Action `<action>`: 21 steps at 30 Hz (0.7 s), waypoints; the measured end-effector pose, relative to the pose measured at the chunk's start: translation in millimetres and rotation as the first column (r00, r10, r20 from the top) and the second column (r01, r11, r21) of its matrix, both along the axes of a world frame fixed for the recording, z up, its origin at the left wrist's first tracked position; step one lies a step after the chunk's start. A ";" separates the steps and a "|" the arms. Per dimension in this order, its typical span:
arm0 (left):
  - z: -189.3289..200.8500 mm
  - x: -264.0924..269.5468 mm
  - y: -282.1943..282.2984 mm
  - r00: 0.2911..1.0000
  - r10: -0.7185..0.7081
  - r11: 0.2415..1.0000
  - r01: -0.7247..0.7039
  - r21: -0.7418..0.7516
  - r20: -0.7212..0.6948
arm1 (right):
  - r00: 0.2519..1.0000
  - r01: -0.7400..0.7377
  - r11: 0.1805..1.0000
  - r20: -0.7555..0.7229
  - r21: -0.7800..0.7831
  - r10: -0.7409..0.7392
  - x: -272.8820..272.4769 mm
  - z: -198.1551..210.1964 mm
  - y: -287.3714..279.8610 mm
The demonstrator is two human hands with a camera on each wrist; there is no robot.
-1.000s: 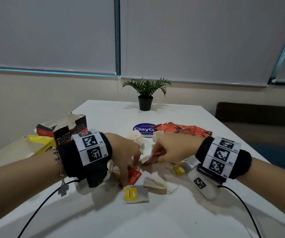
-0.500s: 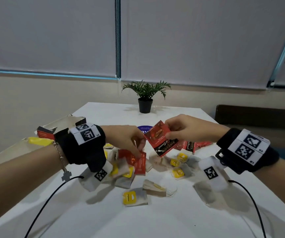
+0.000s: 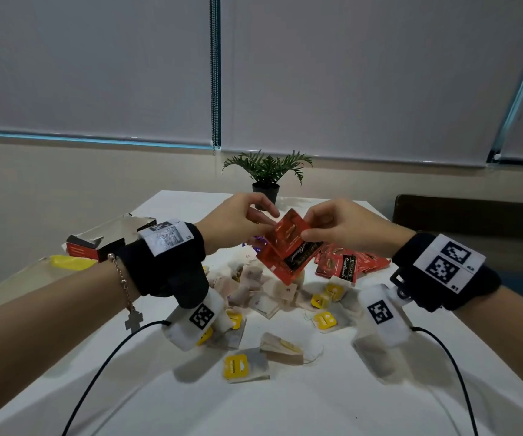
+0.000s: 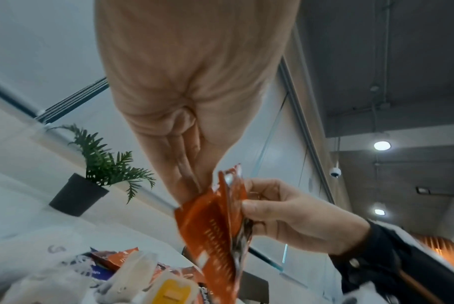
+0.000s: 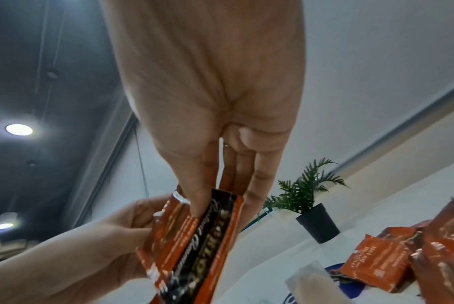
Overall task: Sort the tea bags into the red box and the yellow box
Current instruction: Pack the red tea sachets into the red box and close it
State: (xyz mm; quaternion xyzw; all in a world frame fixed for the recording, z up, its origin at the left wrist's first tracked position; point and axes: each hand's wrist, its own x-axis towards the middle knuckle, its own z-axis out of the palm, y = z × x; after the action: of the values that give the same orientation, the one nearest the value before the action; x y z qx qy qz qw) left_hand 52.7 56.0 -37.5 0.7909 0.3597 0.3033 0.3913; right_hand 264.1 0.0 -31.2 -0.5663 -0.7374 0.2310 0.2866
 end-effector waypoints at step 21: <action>0.7 -54.9 3.3 0.440 -0.031 0.990 0.138 0.034 -0.897 | 0.854 0.443 0.860 0.411 -0.252 -0.319 75.0 -3.1 -21.4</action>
State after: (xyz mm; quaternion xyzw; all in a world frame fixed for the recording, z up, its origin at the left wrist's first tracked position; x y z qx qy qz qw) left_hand -2.1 59.3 -36.7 0.8676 0.4559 -0.1607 0.1168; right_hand 339.1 -21.4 -34.3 -0.7757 -0.5968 0.1854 0.0881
